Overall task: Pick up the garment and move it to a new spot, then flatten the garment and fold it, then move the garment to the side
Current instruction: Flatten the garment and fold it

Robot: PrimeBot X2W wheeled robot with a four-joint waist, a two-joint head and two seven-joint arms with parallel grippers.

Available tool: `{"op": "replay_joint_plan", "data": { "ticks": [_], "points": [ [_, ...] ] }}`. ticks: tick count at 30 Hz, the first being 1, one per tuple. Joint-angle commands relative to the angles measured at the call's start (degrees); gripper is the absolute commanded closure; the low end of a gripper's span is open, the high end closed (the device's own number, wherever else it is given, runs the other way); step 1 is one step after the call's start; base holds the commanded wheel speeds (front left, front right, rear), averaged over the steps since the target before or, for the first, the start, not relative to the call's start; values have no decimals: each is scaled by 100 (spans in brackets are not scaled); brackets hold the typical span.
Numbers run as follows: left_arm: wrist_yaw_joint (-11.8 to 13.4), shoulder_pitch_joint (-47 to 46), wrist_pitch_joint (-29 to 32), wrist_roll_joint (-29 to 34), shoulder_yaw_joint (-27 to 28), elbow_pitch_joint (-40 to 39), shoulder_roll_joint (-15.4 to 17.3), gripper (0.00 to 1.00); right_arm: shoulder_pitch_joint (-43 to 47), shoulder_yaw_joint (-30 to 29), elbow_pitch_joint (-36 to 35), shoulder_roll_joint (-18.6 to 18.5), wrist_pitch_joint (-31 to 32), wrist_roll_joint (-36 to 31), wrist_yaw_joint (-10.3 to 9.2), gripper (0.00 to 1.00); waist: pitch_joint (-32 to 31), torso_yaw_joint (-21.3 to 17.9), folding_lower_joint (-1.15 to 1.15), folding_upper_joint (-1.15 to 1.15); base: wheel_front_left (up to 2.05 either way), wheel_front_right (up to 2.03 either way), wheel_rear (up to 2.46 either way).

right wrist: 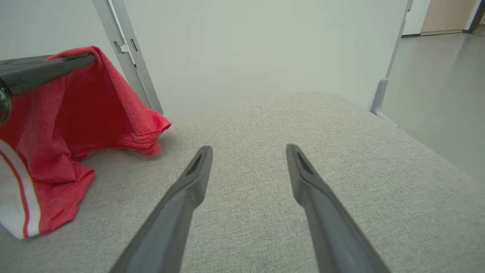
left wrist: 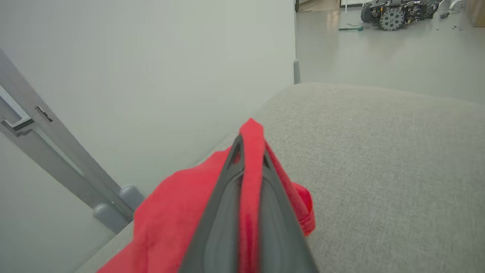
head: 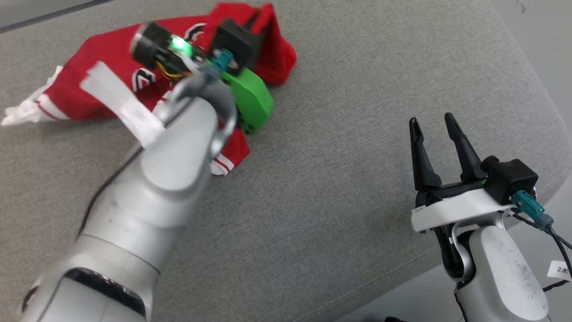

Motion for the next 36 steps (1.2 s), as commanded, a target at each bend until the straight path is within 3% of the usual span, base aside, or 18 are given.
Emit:
{"op": "replay_joint_plan", "data": {
  "ticks": [1,4,5,6,10,16,23,29,36],
  "points": [
    [-49,288,96,-88,-406,-243,-18,100,39,-24,27,-2,-19,-19,0,0,-83,-60,0,-1,0,0,0],
    [-80,731,538,-444,-1357,-850,7,100,31,-59,63,-1,-19,-41,0,0,-142,-84,0,-1,0,0,0],
    [-87,844,658,-523,-1527,-939,10,58,30,-67,69,-1,-19,-44,0,0,-151,-83,0,-1,0,0,0],
    [-93,997,823,-658,-1780,-1084,6,0,28,-84,81,-1,-18,-61,0,0,-169,-73,0,-1,0,0,0],
    [21,1291,1045,-936,-2273,-1438,10,0,41,-181,70,0,-19,-124,0,0,-243,77,0,-1,0,0,0],
    [471,1408,672,-1299,-2187,-1695,1,0,80,-263,38,-6,-18,-271,0,0,-475,566,0,-1,0,0,0],
    [1054,1615,-262,-1794,-1312,-1913,120,0,155,-311,-91,-7,-19,-461,0,0,-894,1290,0,-1,0,0,0],
    [1368,2292,-565,-2033,-470,-2530,643,0,332,-253,-196,-6,-19,-533,0,0,-1188,1815,0,-1,0,0,0],
    [1499,3755,-565,-1745,581,-3680,976,0,559,-160,-299,-8,-18,-501,0,0,-1359,2164,0,-1,0,0,0]
  ]
}}
